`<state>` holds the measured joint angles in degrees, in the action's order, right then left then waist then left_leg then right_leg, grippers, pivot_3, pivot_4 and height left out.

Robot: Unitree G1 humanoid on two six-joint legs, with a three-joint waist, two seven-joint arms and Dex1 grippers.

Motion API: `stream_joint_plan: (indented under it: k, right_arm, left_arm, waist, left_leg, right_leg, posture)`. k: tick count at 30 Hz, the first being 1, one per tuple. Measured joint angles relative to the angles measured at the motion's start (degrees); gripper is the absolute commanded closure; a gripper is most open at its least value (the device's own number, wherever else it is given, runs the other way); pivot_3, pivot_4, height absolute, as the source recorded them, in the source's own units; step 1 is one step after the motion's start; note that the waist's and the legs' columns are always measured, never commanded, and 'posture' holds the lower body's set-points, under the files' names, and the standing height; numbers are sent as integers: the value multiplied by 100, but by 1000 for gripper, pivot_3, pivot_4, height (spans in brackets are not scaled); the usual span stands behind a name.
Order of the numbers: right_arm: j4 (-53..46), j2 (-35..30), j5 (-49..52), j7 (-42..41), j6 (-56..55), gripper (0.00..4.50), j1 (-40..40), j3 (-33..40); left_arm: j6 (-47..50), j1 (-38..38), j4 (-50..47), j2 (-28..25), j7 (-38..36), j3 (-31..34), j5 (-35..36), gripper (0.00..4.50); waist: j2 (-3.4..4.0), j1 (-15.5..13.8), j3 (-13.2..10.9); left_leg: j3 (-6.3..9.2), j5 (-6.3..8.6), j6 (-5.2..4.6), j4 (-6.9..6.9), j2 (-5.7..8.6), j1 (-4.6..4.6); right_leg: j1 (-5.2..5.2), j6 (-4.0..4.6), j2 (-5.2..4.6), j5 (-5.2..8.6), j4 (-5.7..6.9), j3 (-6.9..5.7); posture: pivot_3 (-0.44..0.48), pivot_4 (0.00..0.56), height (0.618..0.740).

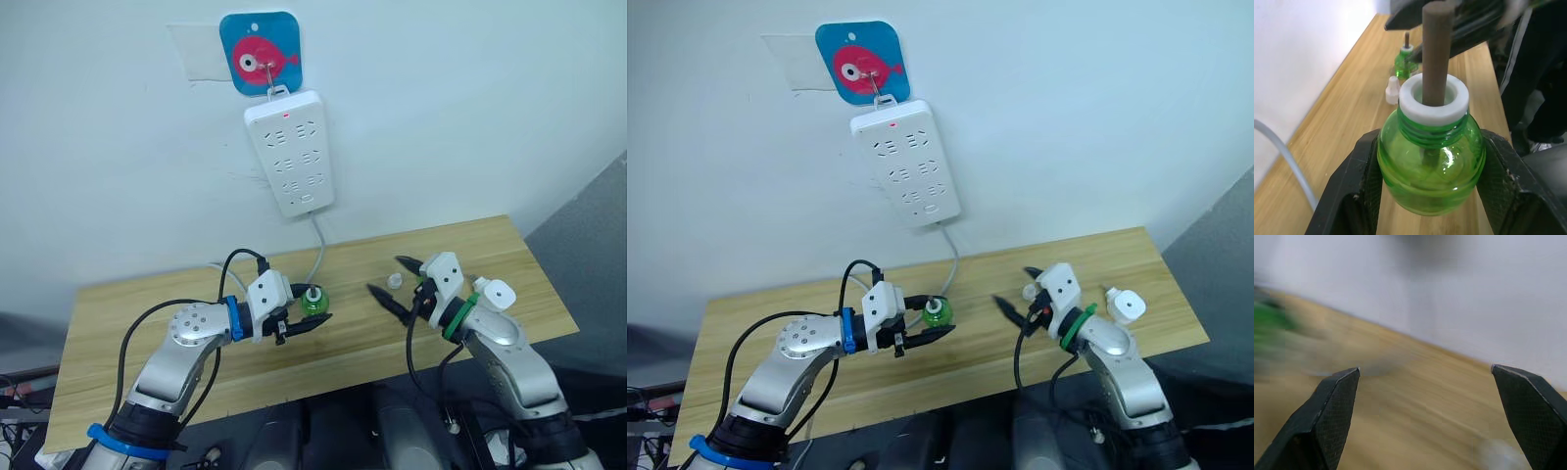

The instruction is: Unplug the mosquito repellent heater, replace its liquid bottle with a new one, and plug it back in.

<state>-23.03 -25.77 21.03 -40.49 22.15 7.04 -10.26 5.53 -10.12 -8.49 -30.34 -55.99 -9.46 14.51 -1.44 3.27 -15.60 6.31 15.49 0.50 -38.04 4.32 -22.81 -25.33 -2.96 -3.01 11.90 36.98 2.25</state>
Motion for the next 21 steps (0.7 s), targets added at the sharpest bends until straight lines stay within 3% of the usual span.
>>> stream_joint_plan:
  k: [3,7,12,21]
  right_arm:
    - [-425,-58,493,-403,497,9,90,-328]
    - [-414,93,659,-355,898,9,640,-341]
    - [-120,344,580,-313,947,1272,1017,-482]
    - [218,456,147,-322,685,1272,1087,-708]
  left_arm:
    - [-269,-108,119,22,-133,0,-2,2266]
    - [-487,-174,351,13,-299,-4,-26,2266]
    - [-515,-266,456,41,-349,-27,-41,2266]
    - [-603,-380,463,139,-338,-28,-41,2266]
  waist:
    - [-1,-4,1]
    - [-1,-9,1]
    - [-1,-9,0]
    - [-1,-5,0]
  left_leg:
    - [3,0,0,-1,2,1]
    - [3,0,0,-2,2,0]
    - [4,-1,1,0,2,-3]
    - [2,-1,1,-2,2,-2]
  right_leg:
    - [4,0,-3,0,-1,-2]
    - [0,0,-2,0,-1,-3]
    - [-2,0,-3,0,-4,-4]
    - [-4,0,-3,0,1,-3]
  posture:
    - [-74,275,740]
    - [-74,280,740]
    - [-69,281,740]
    - [-80,287,740]
